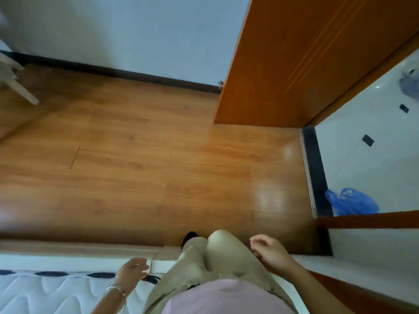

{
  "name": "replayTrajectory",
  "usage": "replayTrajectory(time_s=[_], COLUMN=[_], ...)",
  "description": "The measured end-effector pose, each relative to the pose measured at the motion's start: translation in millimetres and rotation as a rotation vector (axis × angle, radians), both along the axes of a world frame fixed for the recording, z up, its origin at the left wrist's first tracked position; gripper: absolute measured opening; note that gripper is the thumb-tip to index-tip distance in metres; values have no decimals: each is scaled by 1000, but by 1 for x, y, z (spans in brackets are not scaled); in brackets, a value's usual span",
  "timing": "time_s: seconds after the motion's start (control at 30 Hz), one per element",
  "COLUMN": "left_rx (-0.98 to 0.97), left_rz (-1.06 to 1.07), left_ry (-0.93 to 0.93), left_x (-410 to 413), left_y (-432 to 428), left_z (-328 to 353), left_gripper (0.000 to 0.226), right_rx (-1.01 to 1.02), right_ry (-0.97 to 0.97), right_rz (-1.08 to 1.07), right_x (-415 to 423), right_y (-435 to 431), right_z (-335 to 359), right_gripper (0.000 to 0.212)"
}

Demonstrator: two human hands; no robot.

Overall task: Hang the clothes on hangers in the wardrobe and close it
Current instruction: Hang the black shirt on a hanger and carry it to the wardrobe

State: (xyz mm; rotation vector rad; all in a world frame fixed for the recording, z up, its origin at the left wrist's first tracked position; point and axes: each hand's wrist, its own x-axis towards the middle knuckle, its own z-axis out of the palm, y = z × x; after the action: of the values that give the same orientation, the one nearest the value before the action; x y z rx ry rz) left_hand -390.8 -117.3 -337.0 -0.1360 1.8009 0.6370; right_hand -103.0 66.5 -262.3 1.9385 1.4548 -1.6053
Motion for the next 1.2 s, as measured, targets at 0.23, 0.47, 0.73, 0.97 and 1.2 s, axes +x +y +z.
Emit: replayTrajectory(time_s=[0.23, 0.47, 0.73, 0.97, 1.2], left_rx=[-63, -233, -79, -204, -246], left_rz=[380, 875, 974, 1316, 1465], left_ry=[-80, -83, 192, 28, -28], left_x=[-13, 3, -30, -20, -132], left_y=[28, 90, 166, 138, 66], left_z=[-18, 7, 51, 30, 9], left_gripper=[32, 25, 14, 9, 34], right_rx=[-94, -4, 63, -10, 30], right_ry=[-244, -194, -62, -288, -28], right_rz=[396, 625, 892, 1531, 1472], right_x=[-31, -152, -318, -446, -598], right_y=[112, 288, 367, 327, 219], right_z=[-24, -39, -33, -59, -54], right_gripper=[14, 25, 13, 15, 10])
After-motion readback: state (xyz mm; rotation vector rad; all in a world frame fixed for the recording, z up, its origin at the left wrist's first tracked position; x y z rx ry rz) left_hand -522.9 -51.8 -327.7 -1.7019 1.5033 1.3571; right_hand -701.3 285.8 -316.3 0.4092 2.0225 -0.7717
